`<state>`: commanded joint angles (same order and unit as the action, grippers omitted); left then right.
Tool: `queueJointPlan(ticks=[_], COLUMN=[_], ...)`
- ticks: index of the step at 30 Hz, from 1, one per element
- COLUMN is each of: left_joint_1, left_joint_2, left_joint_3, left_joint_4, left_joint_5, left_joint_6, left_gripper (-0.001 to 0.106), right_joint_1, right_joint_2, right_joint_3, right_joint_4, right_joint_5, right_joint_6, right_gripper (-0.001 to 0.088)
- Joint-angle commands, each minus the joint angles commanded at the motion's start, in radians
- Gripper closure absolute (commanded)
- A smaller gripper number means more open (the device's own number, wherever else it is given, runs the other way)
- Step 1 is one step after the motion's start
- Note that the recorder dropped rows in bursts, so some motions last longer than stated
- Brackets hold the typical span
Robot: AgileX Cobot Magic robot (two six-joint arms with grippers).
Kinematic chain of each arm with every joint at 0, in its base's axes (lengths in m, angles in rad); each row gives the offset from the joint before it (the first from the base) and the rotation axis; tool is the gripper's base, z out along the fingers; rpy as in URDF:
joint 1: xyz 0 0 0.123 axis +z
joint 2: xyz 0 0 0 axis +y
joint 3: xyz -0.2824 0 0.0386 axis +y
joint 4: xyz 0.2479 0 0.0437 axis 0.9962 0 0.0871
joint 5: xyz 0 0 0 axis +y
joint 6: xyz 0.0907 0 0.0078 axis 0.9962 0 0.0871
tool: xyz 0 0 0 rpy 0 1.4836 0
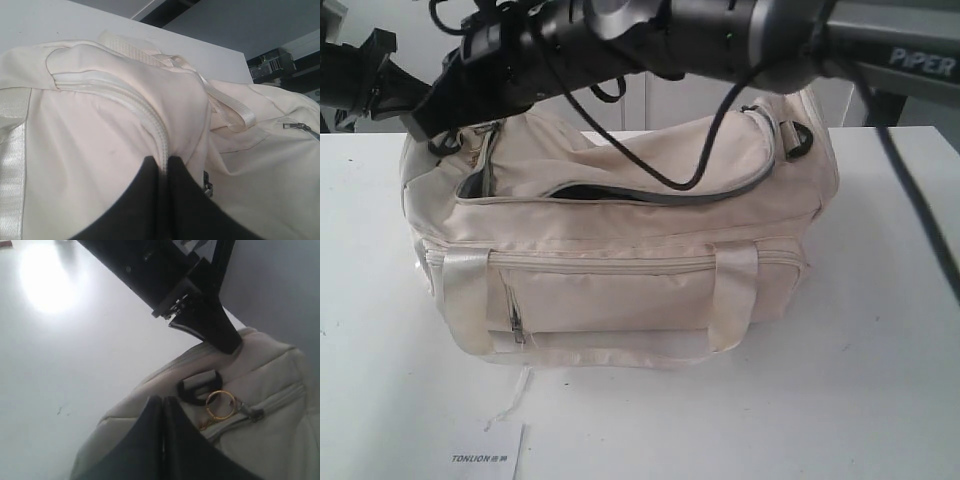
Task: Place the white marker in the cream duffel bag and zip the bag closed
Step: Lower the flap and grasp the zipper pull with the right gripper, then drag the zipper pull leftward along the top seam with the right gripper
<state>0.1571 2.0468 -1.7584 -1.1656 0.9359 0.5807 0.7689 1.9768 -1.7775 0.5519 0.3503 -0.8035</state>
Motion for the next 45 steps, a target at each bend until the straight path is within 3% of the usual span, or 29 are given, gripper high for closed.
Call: queueJointPlan(ticks=[4, 8, 12, 14, 19, 21, 22, 26, 35, 42, 45], left_joint_1=[0.000, 0.000, 0.000, 0.000, 0.000, 0.000, 0.000, 0.000, 0.000, 0.000, 0.000], left_joint_2=[0.000, 0.002, 0.002, 0.002, 0.002, 0.002, 0.002, 0.002, 0.002, 0.002, 0.002], left_joint_3=[0.000, 0.000, 0.000, 0.000, 0.000, 0.000, 0.000, 0.000, 0.000, 0.000, 0.000], left_joint_4=[0.000, 0.000, 0.000, 0.000, 0.000, 0.000, 0.000, 0.000, 0.000, 0.000, 0.000], left_joint_5=[0.000, 0.000, -0.002, 0.000, 0.000, 0.000, 0.000, 0.008, 0.009, 0.025, 0.027], left_joint_6=[0.000, 0.000, 0.000, 0.000, 0.000, 0.000, 0.000, 0.000, 0.000, 0.000, 0.000], left_gripper=[0.105, 0.105, 0.105, 0.105, 0.105, 0.105, 0.105, 0.105, 0.105, 0.105, 0.105], right_joint_1=[0.000, 0.000, 0.000, 0.004, 0.022, 0.030, 0.030, 0.034, 0.034, 0.010, -0.010], right_joint_2=[0.061, 0.126, 0.191, 0.213, 0.251, 0.260, 0.265, 0.293, 0.334, 0.378, 0.389], right_joint_3=[-0.072, -0.174, -0.294, -0.332, -0.365, -0.365, -0.365, -0.365, -0.365, -0.365, -0.365], right_joint_4=[-0.191, -0.453, -0.501, -0.501, -0.499, -0.499, -0.499, -0.504, -0.602, -0.609, -0.609], right_joint_5=[0.017, 0.177, 0.276, 0.266, 0.230, 0.208, 0.208, 0.213, 0.150, 0.067, 0.034], right_joint_6=[0.236, 0.511, 0.584, 0.584, 0.574, 0.536, 0.499, 0.410, 0.406, 0.406, 0.413], right_gripper=[0.0868, 0.0868, 0.0855, 0.0778, 0.0347, 0.0231, 0.0216, 0.0228, 0.0274, 0.0300, 0.0446])
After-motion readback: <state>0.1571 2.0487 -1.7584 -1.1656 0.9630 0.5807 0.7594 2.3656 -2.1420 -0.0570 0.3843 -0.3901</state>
